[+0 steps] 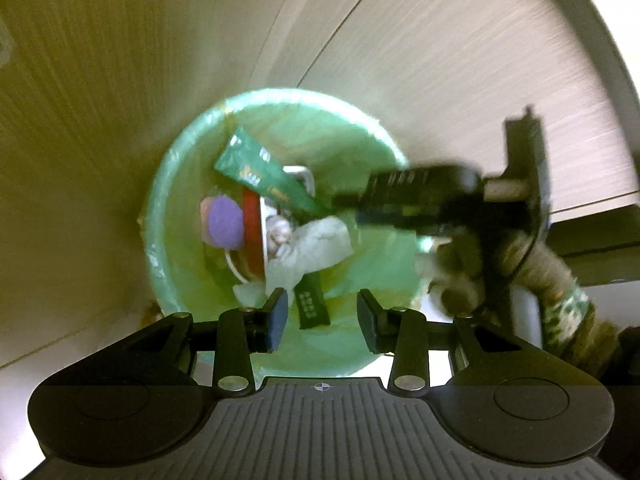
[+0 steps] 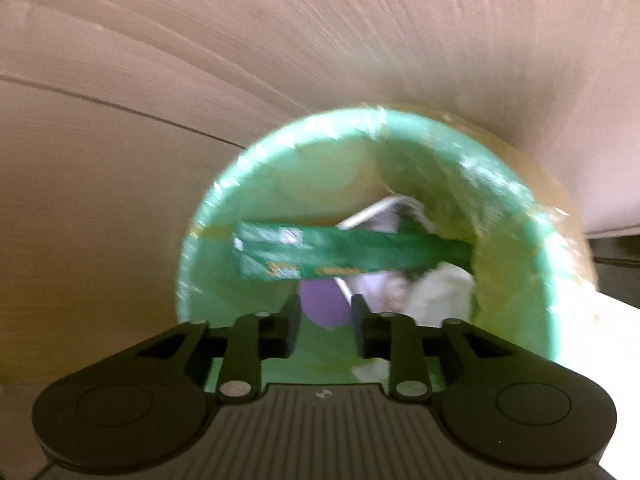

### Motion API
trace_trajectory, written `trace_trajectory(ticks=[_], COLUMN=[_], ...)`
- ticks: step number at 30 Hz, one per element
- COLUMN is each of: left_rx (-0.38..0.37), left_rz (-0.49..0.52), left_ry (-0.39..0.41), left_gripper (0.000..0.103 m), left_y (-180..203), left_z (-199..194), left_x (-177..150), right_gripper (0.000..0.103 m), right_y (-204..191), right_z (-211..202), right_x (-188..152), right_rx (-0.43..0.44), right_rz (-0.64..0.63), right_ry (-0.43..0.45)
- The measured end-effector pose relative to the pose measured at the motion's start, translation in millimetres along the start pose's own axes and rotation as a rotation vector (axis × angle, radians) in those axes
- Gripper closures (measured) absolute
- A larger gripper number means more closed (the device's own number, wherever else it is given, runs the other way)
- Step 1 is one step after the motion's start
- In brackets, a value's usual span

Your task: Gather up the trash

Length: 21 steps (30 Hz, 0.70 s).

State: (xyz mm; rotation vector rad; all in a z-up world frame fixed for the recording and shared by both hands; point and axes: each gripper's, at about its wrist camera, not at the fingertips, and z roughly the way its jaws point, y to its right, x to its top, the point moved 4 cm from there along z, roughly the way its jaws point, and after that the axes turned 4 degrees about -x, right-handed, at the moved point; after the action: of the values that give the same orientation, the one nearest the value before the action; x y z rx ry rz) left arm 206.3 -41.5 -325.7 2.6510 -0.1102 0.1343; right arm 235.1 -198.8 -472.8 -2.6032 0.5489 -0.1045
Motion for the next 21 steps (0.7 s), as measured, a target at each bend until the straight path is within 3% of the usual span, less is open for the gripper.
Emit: trace_trajectory(ticks=[3,7,9,11,13,18,21], left_rx=[-0.001,0.009,0.001,-0.005,-0.014,-0.04,-0.057], left_rz=[0.005,0.003,-0.004,-0.004,-0.005,0.037,0.122], left_ry=[0.028,0.038,0.018,-0.004,-0.024,-0.045,-0.037], left_gripper=[0.061,0.061,0.061,0.061,0.061,0.061,0.061], left_y=[1,-4,-8,-11,-15,-8,9], left_z=[-11,-7,0,5,6,-18,-45], left_x=[3,1,-5,-12,-19,-20,-9], right_gripper=[0.055,0.053,0.055,0.066,0.071,0.071,0.07], right_y=[7,11,15,21,23,12,-2], right_z=[5,42,71,101,118,68,12], right_x=[-12,-24,-26,-25,-20,4,1], right_rx=[-0.076,-0.124,-0.153,-0.184,-0.175,0.06,0.057], right_rz=[-0.006,-0.025,-0.009,0.021,0.059,0.201,0.179], right_ry=[-0.055,-0.125,-0.156,-0.197,-0.203,-0.079,0.007])
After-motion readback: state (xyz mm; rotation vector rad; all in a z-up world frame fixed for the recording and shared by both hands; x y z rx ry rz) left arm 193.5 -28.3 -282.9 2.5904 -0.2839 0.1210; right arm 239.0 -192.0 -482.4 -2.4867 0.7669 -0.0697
